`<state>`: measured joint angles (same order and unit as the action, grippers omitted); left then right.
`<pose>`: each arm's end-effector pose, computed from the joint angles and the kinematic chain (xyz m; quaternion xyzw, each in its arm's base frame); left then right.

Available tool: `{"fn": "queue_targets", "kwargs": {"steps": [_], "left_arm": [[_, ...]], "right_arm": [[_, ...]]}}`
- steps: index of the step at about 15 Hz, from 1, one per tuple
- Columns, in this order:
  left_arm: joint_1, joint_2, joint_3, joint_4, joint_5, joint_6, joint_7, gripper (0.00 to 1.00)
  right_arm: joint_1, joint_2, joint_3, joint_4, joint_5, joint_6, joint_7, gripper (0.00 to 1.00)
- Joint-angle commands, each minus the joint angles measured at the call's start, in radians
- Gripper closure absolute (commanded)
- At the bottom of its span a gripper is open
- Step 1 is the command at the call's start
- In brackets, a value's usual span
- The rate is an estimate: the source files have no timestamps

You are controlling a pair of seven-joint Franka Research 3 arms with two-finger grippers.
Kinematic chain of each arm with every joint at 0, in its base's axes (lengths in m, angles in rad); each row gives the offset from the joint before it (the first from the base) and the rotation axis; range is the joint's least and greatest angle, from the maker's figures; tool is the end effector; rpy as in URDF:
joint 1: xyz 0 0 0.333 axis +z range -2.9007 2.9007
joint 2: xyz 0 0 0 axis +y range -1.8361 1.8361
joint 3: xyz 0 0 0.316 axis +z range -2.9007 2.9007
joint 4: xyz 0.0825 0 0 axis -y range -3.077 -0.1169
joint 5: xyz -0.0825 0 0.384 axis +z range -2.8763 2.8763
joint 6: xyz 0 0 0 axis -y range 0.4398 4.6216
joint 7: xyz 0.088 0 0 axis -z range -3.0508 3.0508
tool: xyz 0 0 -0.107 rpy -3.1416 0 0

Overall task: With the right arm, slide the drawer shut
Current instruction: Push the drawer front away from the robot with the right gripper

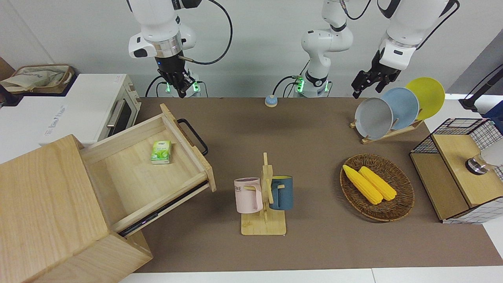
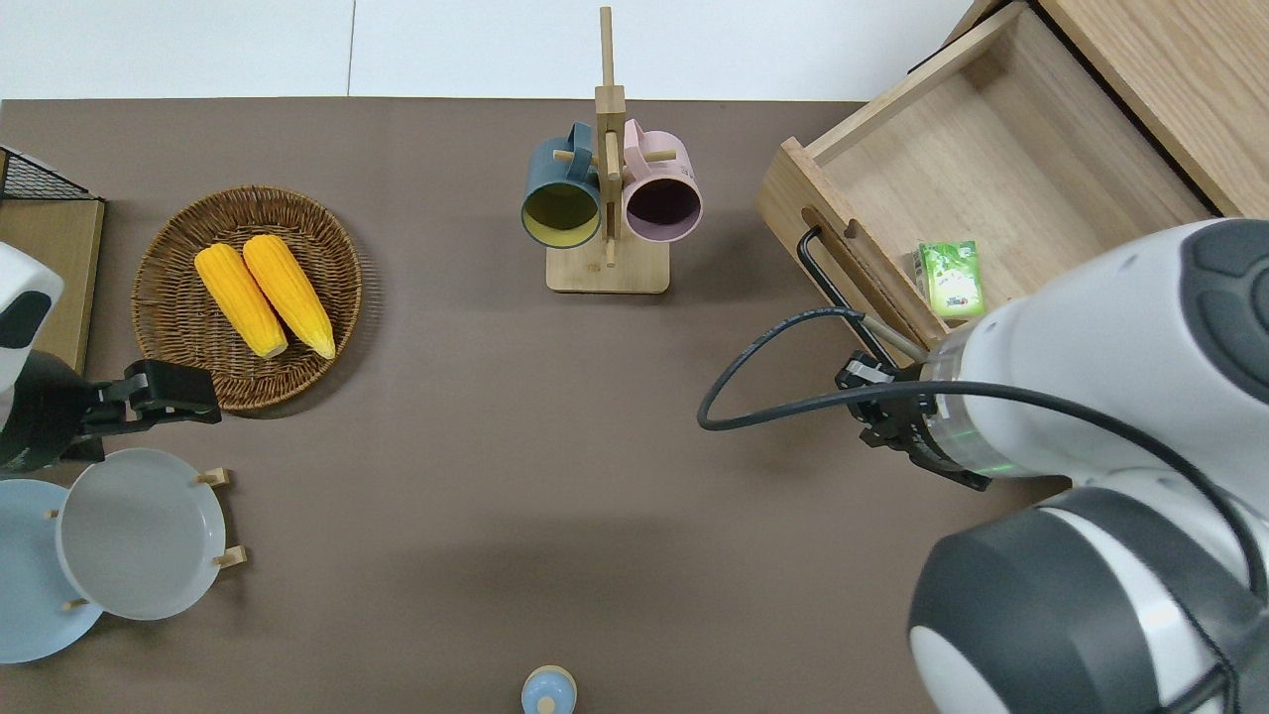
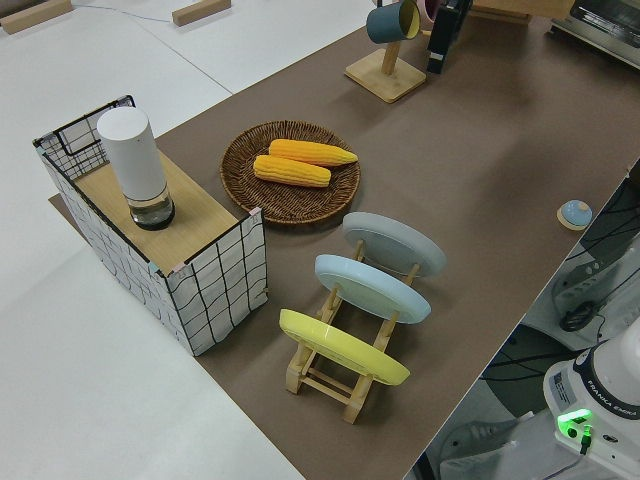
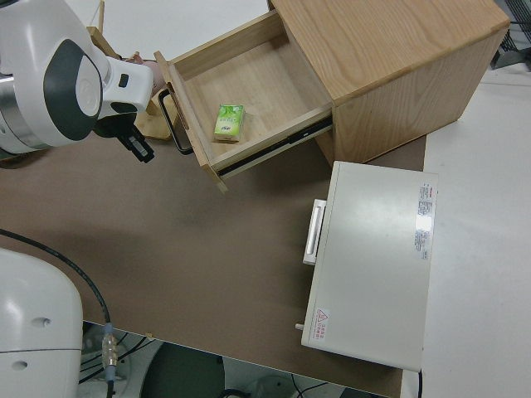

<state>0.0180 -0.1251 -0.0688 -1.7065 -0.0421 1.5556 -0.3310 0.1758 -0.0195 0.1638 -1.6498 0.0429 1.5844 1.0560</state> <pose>0.5116 -0.0328 0.6259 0.9899 0.1399 -0.0160 0.0140 0.5146 0.1875 0.5991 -0.9358 0.3512 0.0304 0.0004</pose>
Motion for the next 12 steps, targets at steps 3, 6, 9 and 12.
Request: {"fn": "queue_targets", "kwargs": {"steps": [3, 6, 9, 12], "left_arm": [[-0.001, -0.008, 0.004, 0.004, -0.001, -0.016, 0.009, 0.01], [-0.001, -0.008, 0.004, 0.004, -0.001, -0.017, 0.009, 0.01], [-0.001, -0.008, 0.004, 0.004, -0.001, -0.016, 0.009, 0.01], [-0.001, -0.008, 0.004, 0.004, -0.001, -0.017, 0.009, 0.01]], "right_arm": [[0.047, 0.020, -0.003, -0.094, 0.011, 0.146, 0.120, 0.992], [0.059, 0.032, -0.003, -0.114, 0.011, 0.183, 0.127, 0.992], [0.077, 0.064, -0.003, -0.119, 0.009, 0.203, 0.130, 0.992], [0.088, 0.110, -0.003, -0.127, 0.006, 0.271, 0.154, 0.994]]}}
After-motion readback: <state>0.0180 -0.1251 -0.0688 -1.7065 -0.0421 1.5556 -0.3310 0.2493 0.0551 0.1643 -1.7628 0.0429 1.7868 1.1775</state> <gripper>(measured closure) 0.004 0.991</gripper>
